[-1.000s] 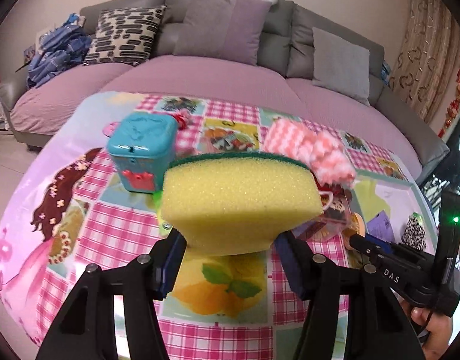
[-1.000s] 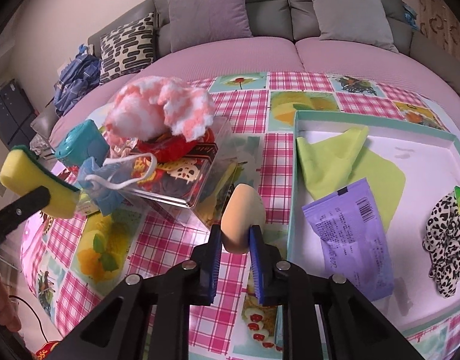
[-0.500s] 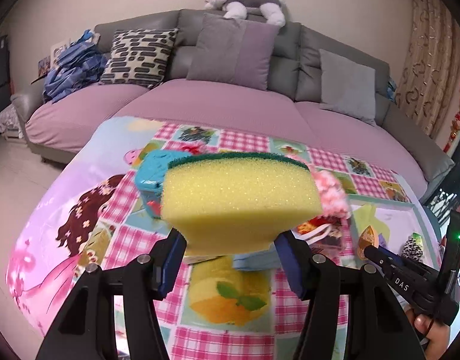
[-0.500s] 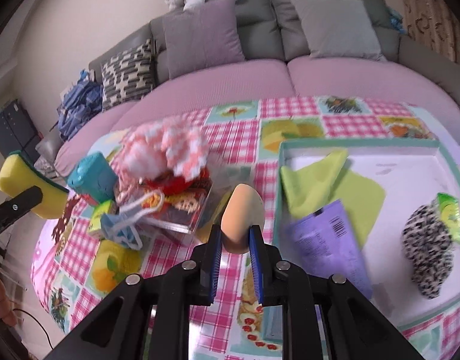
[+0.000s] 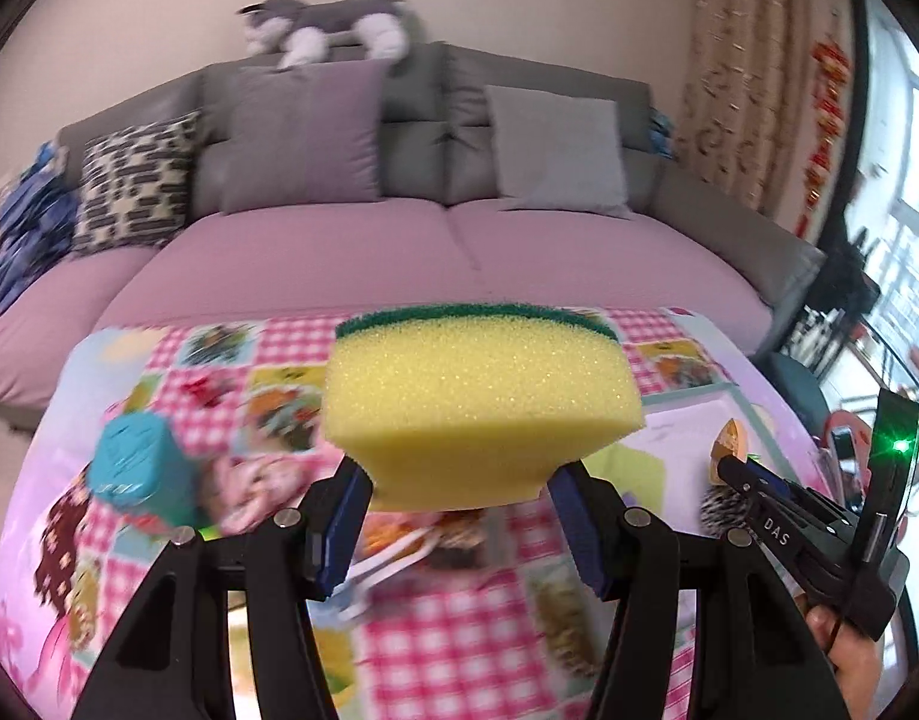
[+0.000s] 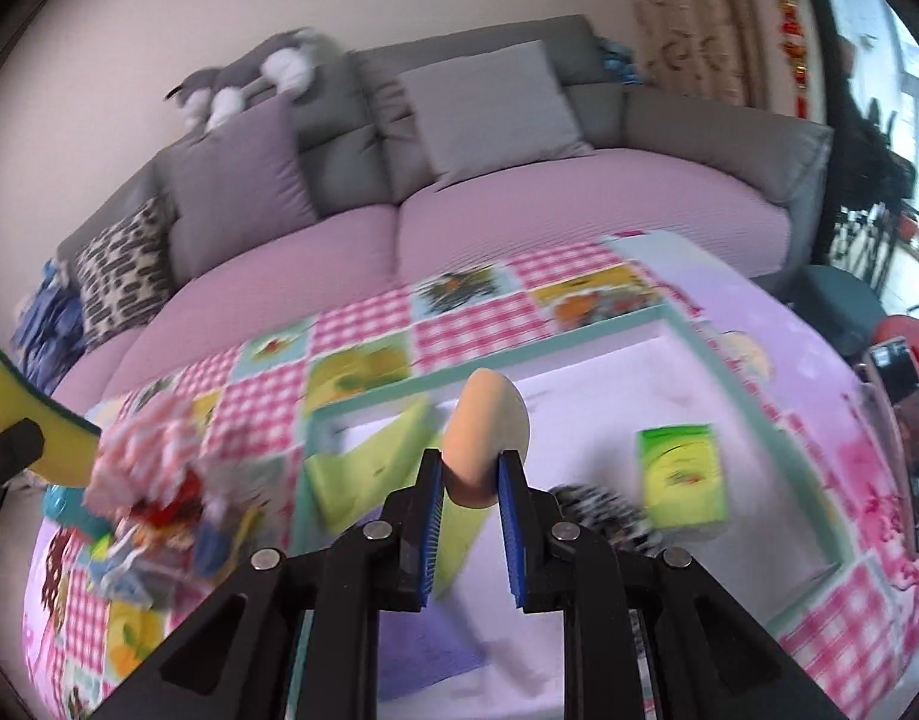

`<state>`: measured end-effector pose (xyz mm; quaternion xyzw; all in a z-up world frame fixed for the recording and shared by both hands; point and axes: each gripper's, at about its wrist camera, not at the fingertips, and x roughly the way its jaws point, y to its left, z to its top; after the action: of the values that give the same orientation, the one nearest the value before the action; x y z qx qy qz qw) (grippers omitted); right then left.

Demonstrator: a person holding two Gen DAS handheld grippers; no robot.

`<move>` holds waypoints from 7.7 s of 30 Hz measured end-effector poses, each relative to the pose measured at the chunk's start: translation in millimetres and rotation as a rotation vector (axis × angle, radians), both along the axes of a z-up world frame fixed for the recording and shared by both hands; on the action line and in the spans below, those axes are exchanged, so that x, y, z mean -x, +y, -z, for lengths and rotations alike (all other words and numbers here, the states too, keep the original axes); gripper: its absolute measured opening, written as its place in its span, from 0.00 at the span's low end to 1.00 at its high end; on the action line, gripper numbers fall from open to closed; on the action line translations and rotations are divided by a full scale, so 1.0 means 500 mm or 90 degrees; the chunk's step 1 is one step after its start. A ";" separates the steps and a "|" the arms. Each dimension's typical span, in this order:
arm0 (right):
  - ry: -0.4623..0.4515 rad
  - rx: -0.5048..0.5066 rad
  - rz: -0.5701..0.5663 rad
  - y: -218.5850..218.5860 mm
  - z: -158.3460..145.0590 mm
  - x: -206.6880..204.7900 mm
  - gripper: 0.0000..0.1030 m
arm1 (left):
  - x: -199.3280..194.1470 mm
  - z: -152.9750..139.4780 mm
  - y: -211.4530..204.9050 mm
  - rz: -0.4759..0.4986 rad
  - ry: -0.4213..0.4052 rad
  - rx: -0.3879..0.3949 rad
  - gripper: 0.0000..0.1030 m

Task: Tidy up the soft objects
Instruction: 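Carry the yellow sponge and makeup sponge over the tray with both tools, then open both tools to drop the sponges into the tray, then withdraw both tools from the tray back toward the table items, then move the right tool to the pink fluffy towel while the left tool approaches the green tissue pack, then grasp the pink fluffy towel with the right tool while the left tool grasps the green tissue pack, then carry the towel and tissue pack over the tray with both tools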

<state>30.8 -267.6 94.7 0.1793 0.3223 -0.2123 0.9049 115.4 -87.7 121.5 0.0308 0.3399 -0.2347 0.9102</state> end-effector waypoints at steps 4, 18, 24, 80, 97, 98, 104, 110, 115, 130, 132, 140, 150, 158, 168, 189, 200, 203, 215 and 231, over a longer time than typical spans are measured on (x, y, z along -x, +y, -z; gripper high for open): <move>-0.003 0.009 0.031 -0.039 0.005 0.006 0.19 | -0.013 0.005 -0.088 0.049 -0.004 -0.018 0.59; 0.030 0.037 0.115 -0.111 0.039 0.028 0.19 | -0.036 0.112 -0.303 0.132 0.051 -0.094 0.59; 0.030 0.037 0.118 -0.116 0.041 0.035 0.22 | -0.036 0.148 -0.351 0.150 0.070 -0.107 0.60; 0.145 0.010 0.031 -0.035 0.036 0.050 1.00 | 0.003 0.114 -0.199 0.000 0.048 -0.102 0.94; 0.149 0.031 -0.042 0.073 -0.012 0.040 1.00 | 0.050 0.071 -0.067 -0.035 0.050 -0.082 0.94; 0.146 0.032 -0.045 0.079 -0.015 0.039 1.00 | 0.051 0.065 -0.058 -0.038 0.048 -0.079 0.94; 0.136 0.023 -0.087 0.121 -0.022 0.018 1.00 | 0.051 0.032 0.019 -0.077 0.031 -0.072 0.94; 0.130 0.017 -0.134 0.169 -0.018 -0.007 1.00 | 0.027 0.033 0.112 -0.140 0.036 -0.066 0.94; 0.140 0.015 -0.156 0.196 -0.007 -0.035 1.00 | -0.005 0.051 0.205 -0.219 0.066 -0.042 0.94; 0.085 0.047 -0.256 0.318 -0.067 -0.195 1.00 | -0.130 0.064 0.240 -0.249 0.110 -0.020 0.94; 0.084 0.039 -0.277 0.335 -0.054 -0.213 1.00 | -0.141 0.067 0.242 -0.262 0.113 -0.015 0.94; 0.095 0.027 -0.307 0.373 0.006 -0.256 0.83 | -0.144 0.128 0.288 -0.289 0.142 -0.004 0.94; 0.068 0.042 -0.303 0.375 0.008 -0.262 0.43 | -0.133 0.149 0.311 -0.301 0.146 -0.027 0.94; 0.047 0.053 -0.309 0.373 0.004 -0.256 0.17 | -0.137 0.167 0.300 -0.290 0.161 -0.038 0.94; 0.000 0.055 -0.297 0.357 -0.016 -0.240 0.12 | -0.144 0.201 0.304 -0.287 0.194 -0.038 0.94; -0.081 0.034 -0.163 0.221 -0.071 -0.169 0.11 | -0.175 0.282 0.296 -0.298 0.259 -0.057 0.93; -0.071 0.008 -0.136 0.182 -0.053 -0.155 0.11 | -0.184 0.299 0.298 -0.295 0.272 -0.041 0.47; -0.067 0.003 -0.133 0.177 -0.051 -0.155 0.11 | -0.183 0.294 0.303 -0.297 0.263 -0.031 0.47; -0.088 0.014 -0.111 0.154 -0.072 -0.127 0.11 | -0.128 0.147 0.281 -0.245 0.135 -0.004 0.47; -0.113 0.018 0.075 -0.038 -0.094 0.003 0.11 | -0.086 0.031 0.063 -0.088 0.035 0.005 0.47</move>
<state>29.4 -286.8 141.6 0.2036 0.2268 -0.2530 0.9182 158.5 -56.3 105.8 -0.0030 0.3652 -0.1736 0.9146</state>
